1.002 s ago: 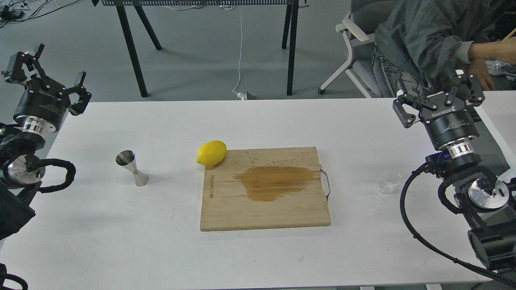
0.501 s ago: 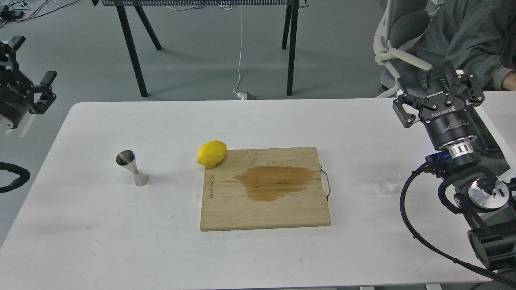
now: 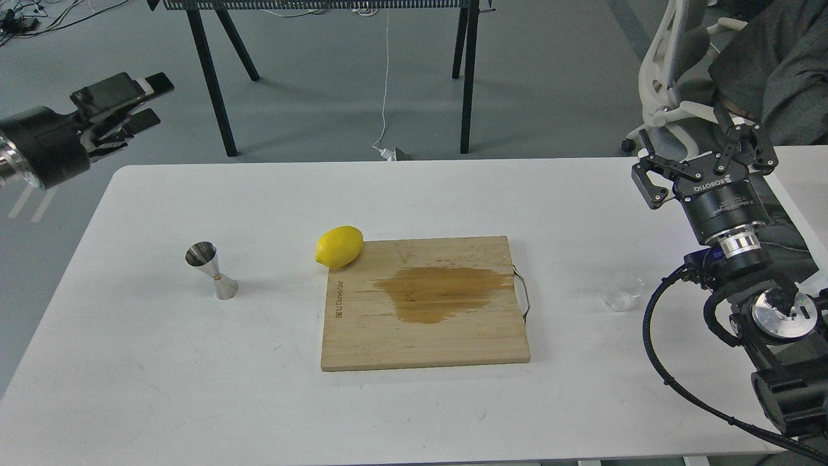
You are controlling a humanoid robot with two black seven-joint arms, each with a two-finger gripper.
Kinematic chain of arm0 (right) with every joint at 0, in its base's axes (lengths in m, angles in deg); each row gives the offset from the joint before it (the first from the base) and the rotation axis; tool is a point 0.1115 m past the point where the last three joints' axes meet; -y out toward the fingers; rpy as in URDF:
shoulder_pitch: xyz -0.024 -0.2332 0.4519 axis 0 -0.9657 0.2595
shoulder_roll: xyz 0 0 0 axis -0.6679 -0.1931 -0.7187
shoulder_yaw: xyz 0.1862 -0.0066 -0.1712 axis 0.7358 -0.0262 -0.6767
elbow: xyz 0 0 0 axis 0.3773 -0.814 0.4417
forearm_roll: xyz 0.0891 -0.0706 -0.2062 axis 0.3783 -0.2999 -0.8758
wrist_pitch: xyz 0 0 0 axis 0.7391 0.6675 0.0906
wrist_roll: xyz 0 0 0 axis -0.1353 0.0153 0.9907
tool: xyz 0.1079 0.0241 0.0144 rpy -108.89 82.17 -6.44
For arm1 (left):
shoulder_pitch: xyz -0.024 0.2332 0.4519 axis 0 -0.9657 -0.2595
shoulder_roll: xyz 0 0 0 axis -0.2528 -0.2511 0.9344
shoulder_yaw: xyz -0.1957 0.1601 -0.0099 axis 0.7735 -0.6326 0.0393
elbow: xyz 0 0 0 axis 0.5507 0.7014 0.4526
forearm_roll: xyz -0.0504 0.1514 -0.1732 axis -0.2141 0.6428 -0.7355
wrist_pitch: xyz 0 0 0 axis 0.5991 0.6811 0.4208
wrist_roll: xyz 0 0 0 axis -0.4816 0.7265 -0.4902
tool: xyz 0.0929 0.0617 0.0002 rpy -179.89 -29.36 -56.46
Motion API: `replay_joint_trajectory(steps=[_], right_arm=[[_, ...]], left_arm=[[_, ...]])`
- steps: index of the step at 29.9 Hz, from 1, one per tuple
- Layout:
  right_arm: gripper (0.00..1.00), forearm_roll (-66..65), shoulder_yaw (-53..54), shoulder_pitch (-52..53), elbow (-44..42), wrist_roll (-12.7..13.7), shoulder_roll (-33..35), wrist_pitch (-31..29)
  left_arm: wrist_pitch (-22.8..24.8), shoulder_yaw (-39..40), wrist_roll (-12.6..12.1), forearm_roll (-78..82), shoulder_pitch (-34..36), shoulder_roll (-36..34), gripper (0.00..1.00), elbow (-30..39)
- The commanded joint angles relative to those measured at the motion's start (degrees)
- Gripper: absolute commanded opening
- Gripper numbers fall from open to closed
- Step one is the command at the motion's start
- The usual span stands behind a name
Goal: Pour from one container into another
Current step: 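Reach the left gripper down toward the metal jigger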
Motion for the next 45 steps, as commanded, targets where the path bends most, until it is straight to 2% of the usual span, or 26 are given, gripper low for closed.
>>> replay_joint_trajectory(steps=[1,4,8,22,30,45], right_arm=[[0.99,0.0,-0.1,-0.1,0.0,0.0,0.0,0.0],[0.99,0.0,-0.1,-0.2,-0.1,0.0,0.0,0.0],[0.99,0.0,-0.2,-0.2,-0.1,0.0,0.0,0.0],[0.99,0.0,-0.6,-0.2,-0.5,-0.1,0.0,0.0],[0.99,0.0,-0.9,-0.3,-0.5,-0.1,0.0,0.0],[0.99,0.0,-1.0,-0.4,-0.5,0.0,0.0,0.0]], left_arm=[[-1.0,-2.0,0.0,8.0,-2.7,-0.1,1.00,1.1],[-8.9,-2.8,0.0,9.4,-5.4,-1.3,1.00,2.8],[-16.5,-3.1,0.0,9.6,-10.4,-3.3,1.00,3.2],[-33.8,-3.1,0.0,9.6,-22.3,-1.8,1.00,8.8],[-37.7,-3.2,0.0,9.6,-27.6,-0.9,1.00,8.0],[-37.8,-5.4,0.0,10.8,-28.4,6.6,1.00,4.2]])
